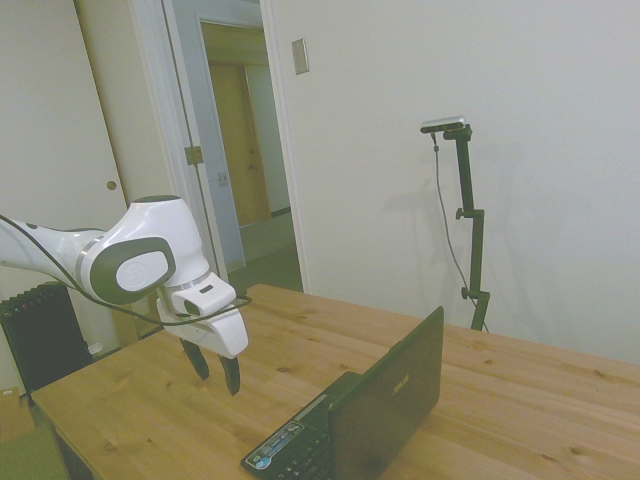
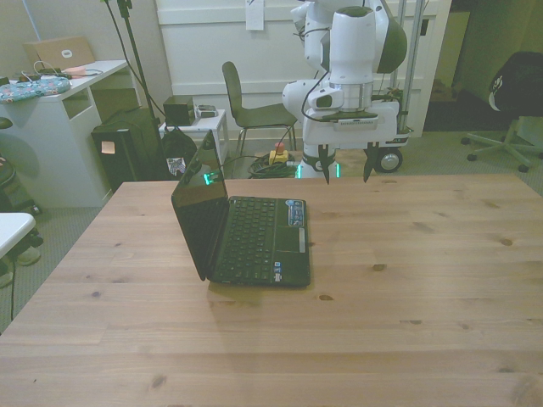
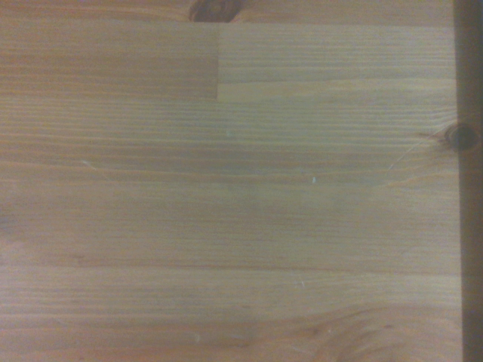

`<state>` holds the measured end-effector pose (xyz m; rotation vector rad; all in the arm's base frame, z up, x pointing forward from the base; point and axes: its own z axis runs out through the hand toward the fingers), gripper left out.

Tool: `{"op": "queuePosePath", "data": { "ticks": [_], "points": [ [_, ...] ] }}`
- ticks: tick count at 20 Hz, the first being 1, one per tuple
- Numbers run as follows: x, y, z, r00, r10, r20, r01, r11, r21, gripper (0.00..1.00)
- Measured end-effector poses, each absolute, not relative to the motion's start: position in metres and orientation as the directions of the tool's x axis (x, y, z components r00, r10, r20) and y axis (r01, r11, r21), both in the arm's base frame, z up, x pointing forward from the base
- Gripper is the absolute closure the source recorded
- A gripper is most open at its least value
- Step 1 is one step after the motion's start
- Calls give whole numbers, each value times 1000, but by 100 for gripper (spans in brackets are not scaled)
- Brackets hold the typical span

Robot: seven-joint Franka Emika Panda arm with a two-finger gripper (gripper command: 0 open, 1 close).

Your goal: Close the laptop

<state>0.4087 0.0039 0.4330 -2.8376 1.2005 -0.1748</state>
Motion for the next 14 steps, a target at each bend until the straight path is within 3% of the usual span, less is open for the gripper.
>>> {"op": "queuePosePath", "data": {
  "ticks": [5,14],
  "points": [
    [424,-13,449,670,-735,102,-727,-678,-107,0],
    [470,-94,577,568,-809,150,-801,-586,-124,0]
  ]
}}
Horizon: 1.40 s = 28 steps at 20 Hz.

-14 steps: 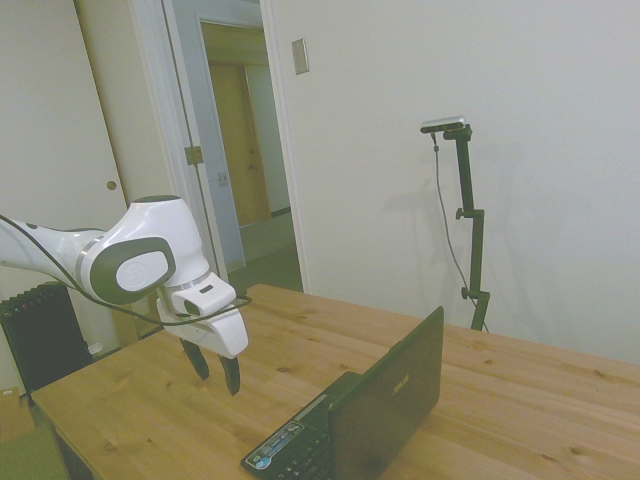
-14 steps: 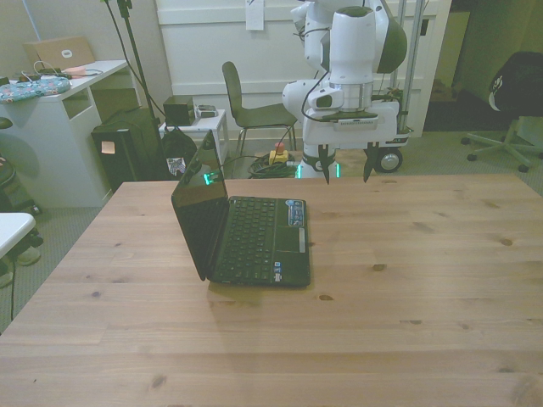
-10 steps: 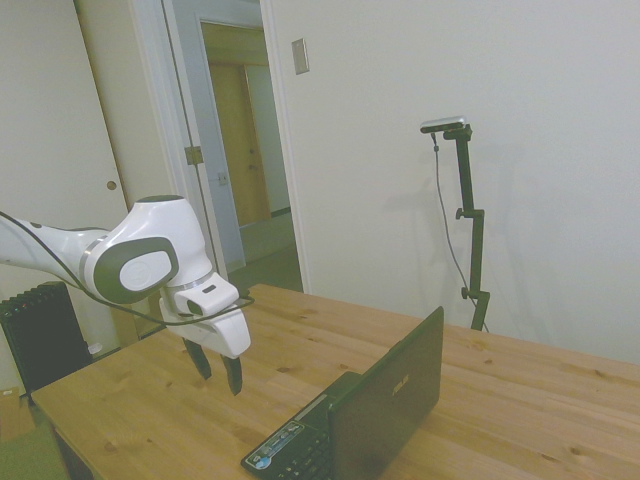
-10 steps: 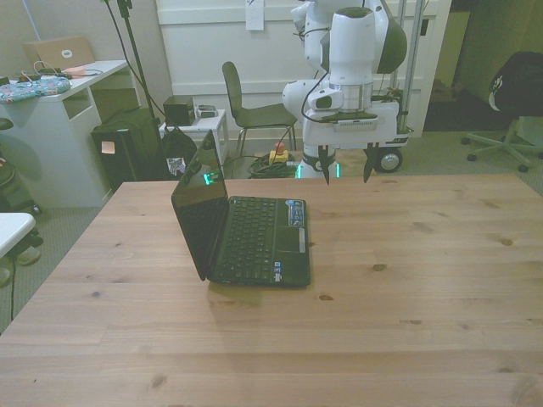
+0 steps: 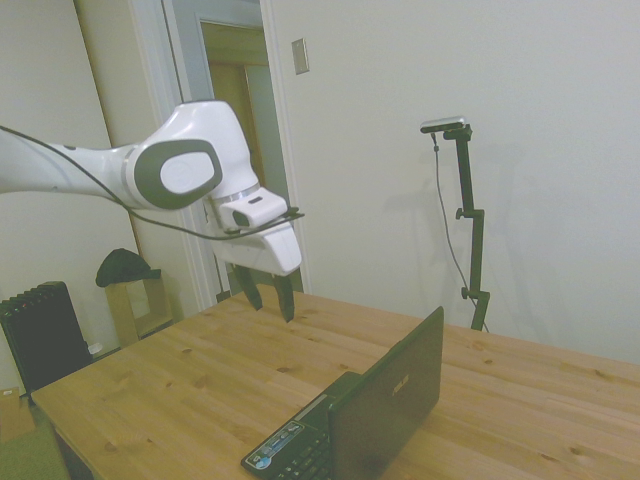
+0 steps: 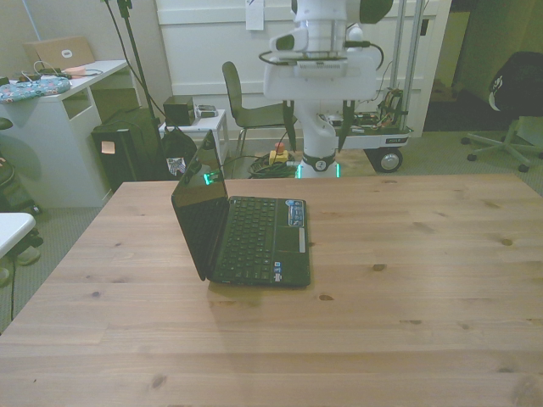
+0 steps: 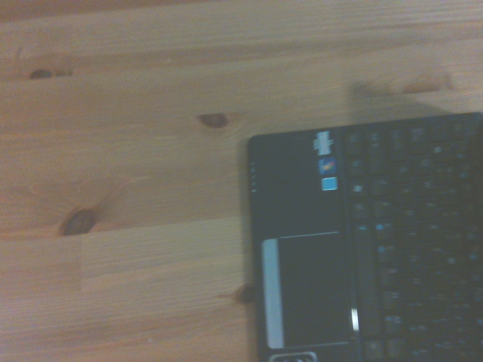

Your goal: Close the laptop

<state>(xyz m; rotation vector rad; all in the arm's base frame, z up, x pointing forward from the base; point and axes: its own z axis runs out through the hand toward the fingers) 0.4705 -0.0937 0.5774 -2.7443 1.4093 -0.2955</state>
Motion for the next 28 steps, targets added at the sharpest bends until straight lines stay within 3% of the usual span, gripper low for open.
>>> {"op": "queuePosePath", "data": {
  "ticks": [6,11,17,27,28],
  "points": [
    [448,-171,631,499,-854,148,-845,-518,-136,0],
    [401,-261,639,449,-883,137,-874,-466,-140,0],
    [363,-368,619,384,-917,111,-908,-397,-136,0],
    [400,-447,542,357,-933,38,-931,-359,-74,0],
    [403,-449,533,363,-931,33,-929,-364,-65,100]
  ]
}}
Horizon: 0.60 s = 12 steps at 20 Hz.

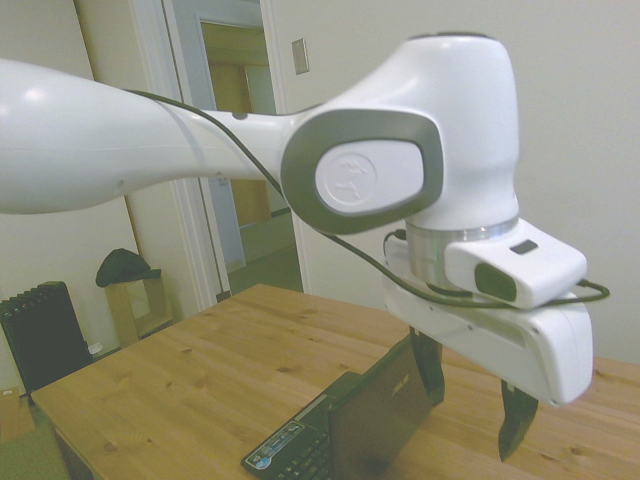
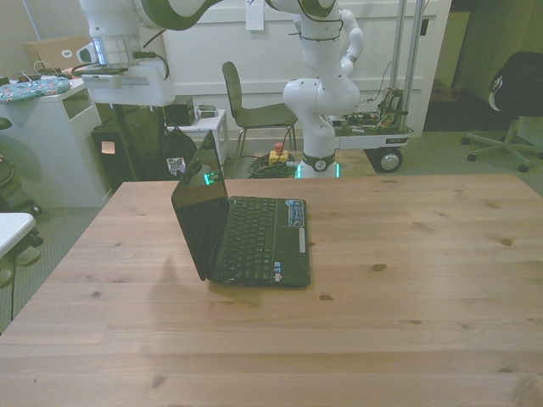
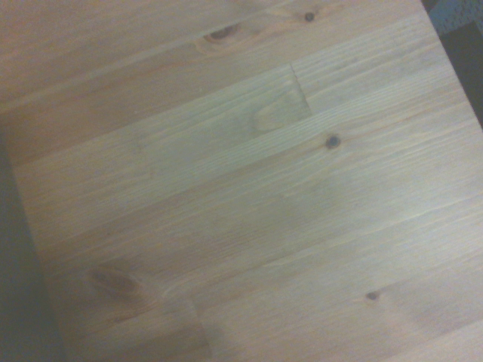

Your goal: Close the laptop

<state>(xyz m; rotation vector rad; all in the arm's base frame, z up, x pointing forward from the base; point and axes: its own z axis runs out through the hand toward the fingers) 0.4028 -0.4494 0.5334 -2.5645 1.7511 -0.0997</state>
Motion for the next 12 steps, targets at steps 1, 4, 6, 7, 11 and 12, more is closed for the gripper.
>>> {"op": "queuePosePath", "data": {
  "ticks": [1,4,6,7,11,12],
  "points": [
    [406,-450,527,374,-927,29,-925,-375,-57,100],
    [412,-448,522,431,-902,32,-900,-432,-52,100],
    [413,-447,523,449,-893,37,-891,-451,-53,100],
    [414,-446,523,453,-890,40,-889,-455,-54,100],
    [417,-442,517,467,-883,41,-882,-468,-55,100],
    [419,-440,516,469,-882,40,-881,-471,-55,100]
  ]
}}
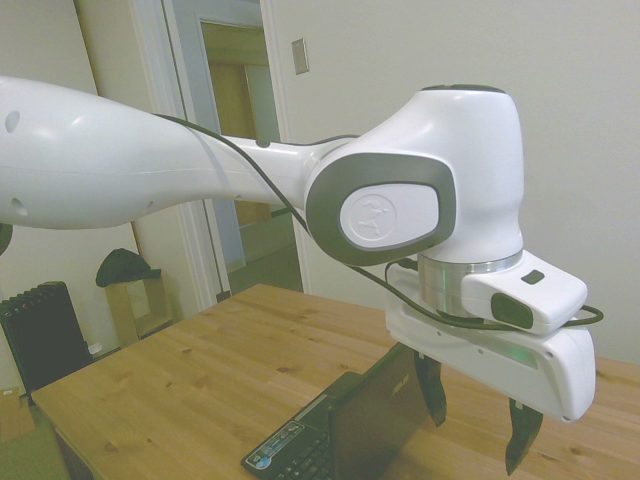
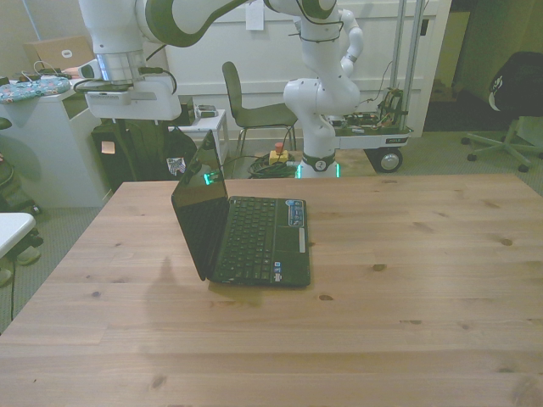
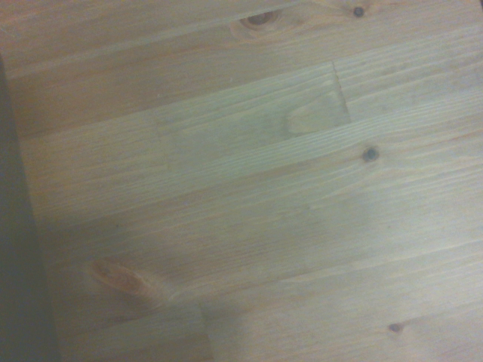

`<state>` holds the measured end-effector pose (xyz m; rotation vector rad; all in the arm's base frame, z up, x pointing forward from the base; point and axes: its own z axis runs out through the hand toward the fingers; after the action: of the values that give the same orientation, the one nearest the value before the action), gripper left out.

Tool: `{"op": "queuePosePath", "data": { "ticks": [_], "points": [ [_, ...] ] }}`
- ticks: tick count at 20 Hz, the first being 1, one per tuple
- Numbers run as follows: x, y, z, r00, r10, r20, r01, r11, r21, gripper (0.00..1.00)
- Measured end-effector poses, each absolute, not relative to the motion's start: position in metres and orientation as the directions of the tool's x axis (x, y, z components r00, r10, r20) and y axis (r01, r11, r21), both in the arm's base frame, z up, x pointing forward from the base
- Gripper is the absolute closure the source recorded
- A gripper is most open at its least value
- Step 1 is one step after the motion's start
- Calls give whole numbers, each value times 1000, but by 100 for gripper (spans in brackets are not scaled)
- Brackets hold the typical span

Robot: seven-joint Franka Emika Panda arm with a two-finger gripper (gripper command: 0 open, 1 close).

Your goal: Close the laptop

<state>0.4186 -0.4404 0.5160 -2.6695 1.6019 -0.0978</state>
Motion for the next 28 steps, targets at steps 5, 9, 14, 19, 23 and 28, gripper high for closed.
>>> {"op": "queuePosePath", "data": {
  "ticks": [5,9,14,19,23,28],
  "points": [
    [423,-437,515,477,-878,44,-876,-479,-57,100],
    [424,-436,509,479,-877,45,-875,-481,-58,100],
    [429,-432,504,486,-872,58,-870,-489,-62,100],
    [440,-421,496,507,-860,63,-858,-510,-66,100],
    [466,-394,495,538,-840,66,-837,-542,-73,100],
    [500,-352,494,561,-825,64,-821,-565,-83,100]
  ]
}}
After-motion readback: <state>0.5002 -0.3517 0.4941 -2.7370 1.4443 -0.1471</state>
